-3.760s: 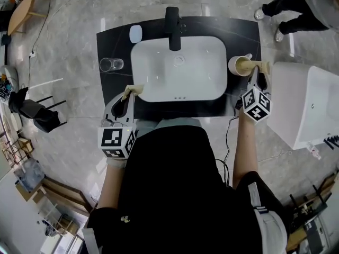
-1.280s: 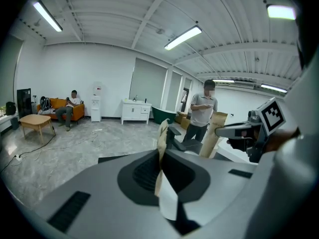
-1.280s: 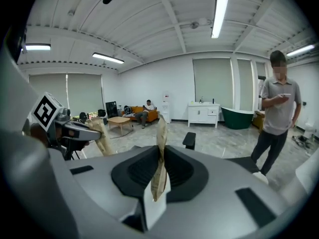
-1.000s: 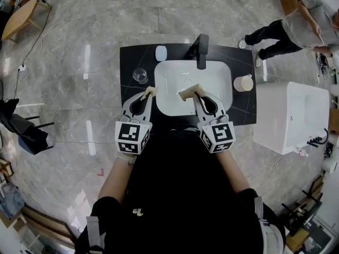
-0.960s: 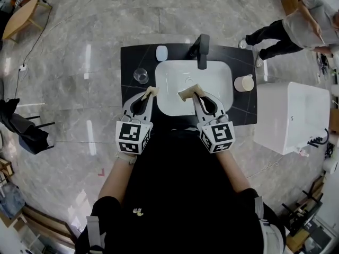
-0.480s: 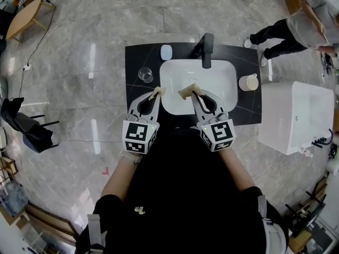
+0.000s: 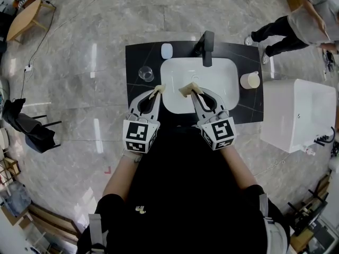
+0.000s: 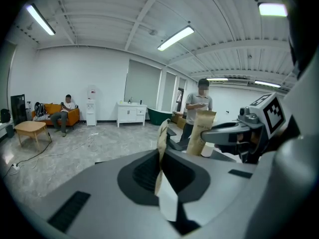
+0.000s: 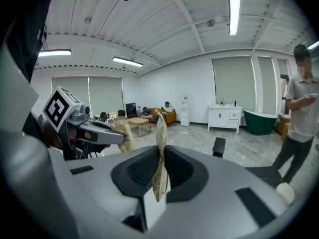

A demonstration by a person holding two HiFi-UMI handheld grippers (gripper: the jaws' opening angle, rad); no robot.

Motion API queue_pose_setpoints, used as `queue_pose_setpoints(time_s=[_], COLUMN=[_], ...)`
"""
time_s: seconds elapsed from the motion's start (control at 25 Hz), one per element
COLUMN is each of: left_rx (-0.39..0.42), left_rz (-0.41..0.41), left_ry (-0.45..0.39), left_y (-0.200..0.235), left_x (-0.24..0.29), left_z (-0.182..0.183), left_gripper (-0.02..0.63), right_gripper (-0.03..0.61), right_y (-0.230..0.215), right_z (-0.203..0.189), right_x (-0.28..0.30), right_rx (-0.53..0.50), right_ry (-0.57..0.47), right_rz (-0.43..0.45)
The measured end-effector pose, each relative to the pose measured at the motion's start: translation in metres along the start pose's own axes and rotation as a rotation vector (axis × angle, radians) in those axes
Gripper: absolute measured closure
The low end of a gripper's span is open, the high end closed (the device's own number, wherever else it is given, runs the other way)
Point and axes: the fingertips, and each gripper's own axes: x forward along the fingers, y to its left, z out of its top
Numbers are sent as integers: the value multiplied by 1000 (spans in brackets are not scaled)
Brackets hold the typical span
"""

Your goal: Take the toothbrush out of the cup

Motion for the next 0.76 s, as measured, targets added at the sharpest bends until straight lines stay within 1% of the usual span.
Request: queue_pose_setpoints(time_s=[0.6,0.76], left_rx=[0,-11], left_rz=[21,17], left_ry=[5,-5], left_y=[4,0], left_x=[1,-2], left_z=[-2,0], left_gripper=[584,584], right_gripper=[523,523], right_y=[-5,-4], right_z=[-2,-2], right_x=[-2,-7], right_rx=[13,15], right_ry=[-7,-8], right_rz=[-12,-12])
